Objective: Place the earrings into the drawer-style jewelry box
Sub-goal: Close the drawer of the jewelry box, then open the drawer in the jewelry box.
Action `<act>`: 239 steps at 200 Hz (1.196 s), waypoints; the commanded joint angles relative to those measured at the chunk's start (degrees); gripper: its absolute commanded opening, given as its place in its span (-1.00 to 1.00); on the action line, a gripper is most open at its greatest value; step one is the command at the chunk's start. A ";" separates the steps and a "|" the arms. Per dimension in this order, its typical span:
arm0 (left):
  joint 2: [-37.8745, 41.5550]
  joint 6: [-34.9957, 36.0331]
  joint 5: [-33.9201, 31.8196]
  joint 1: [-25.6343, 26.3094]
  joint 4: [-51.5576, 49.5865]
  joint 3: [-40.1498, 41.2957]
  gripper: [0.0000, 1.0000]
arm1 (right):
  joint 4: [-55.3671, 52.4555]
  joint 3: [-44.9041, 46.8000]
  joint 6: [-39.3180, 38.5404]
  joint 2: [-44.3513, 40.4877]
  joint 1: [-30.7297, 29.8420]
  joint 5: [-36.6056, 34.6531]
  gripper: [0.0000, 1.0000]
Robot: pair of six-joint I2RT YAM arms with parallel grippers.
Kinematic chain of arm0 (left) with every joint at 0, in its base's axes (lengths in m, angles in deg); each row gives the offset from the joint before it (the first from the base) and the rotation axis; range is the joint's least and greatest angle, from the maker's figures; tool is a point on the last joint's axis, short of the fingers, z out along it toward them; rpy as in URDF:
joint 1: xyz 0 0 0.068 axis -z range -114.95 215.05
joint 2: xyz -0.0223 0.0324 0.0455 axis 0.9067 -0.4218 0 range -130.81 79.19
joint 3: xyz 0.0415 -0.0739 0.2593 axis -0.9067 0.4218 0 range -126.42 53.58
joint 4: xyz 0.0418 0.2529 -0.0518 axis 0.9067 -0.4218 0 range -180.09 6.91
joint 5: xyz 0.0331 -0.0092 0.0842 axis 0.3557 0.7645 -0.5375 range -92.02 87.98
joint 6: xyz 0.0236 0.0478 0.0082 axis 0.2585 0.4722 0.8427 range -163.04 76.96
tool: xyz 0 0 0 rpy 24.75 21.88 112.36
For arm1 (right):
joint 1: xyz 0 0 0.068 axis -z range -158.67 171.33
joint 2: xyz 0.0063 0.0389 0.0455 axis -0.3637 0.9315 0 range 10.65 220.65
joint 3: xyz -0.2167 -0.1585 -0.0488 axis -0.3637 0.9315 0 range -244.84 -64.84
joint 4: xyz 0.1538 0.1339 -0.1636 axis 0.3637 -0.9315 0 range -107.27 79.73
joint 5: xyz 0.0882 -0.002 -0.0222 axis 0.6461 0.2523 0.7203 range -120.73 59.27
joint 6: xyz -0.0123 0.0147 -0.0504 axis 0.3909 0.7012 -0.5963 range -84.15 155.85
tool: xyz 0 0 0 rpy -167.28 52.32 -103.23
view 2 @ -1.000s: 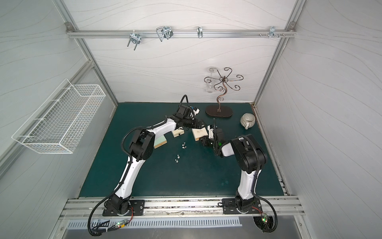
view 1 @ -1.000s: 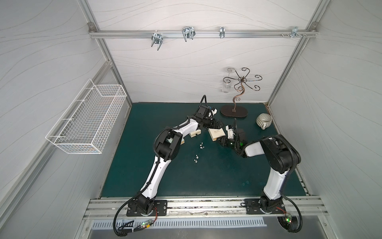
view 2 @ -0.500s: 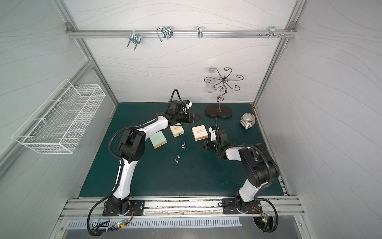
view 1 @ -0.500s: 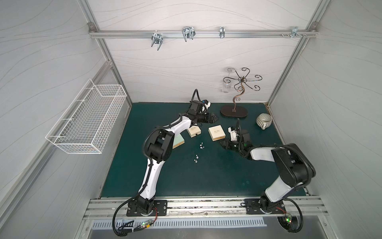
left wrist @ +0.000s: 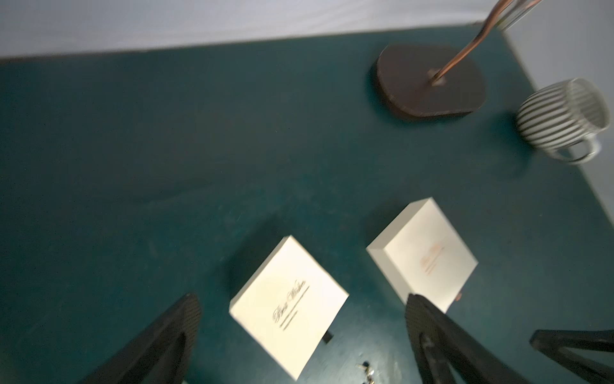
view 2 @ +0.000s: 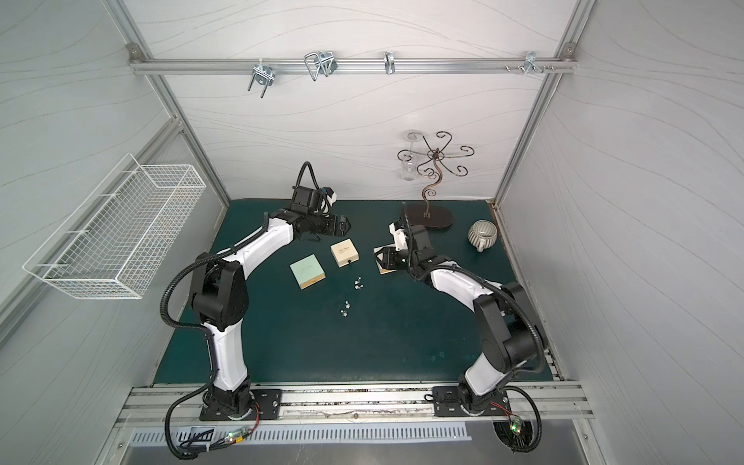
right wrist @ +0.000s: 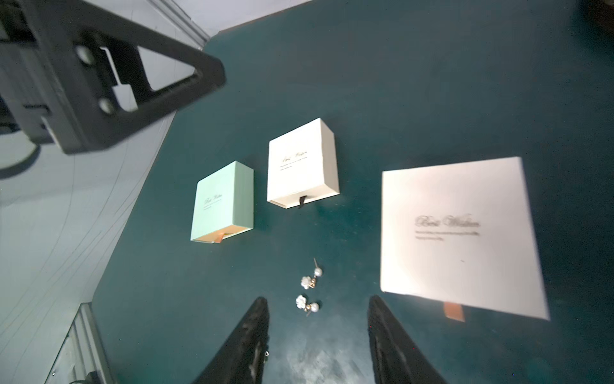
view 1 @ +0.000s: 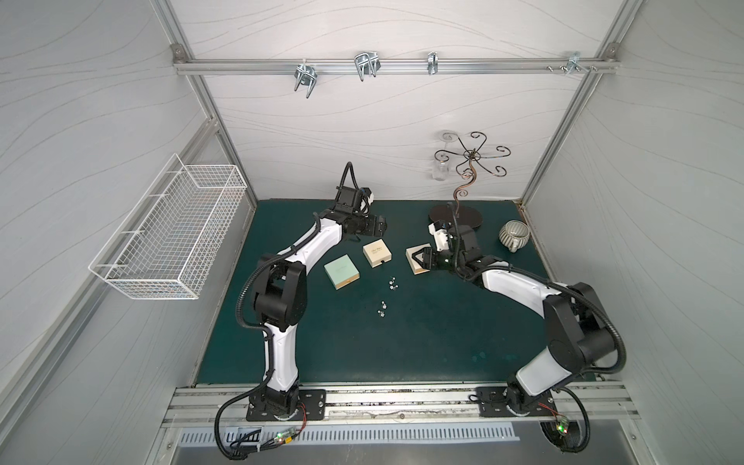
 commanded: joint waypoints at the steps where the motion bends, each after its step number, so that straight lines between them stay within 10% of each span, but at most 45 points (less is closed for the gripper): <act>1: -2.55 3.47 -4.11 -0.85 -5.96 -1.71 0.99 | -4.74 -3.97 -0.05 5.32 -2.32 0.71 -0.01; 239: -14.80 6.84 -4.55 -2.83 -11.35 -11.70 0.98 | -11.06 -27.10 0.93 30.25 -7.34 1.33 -0.29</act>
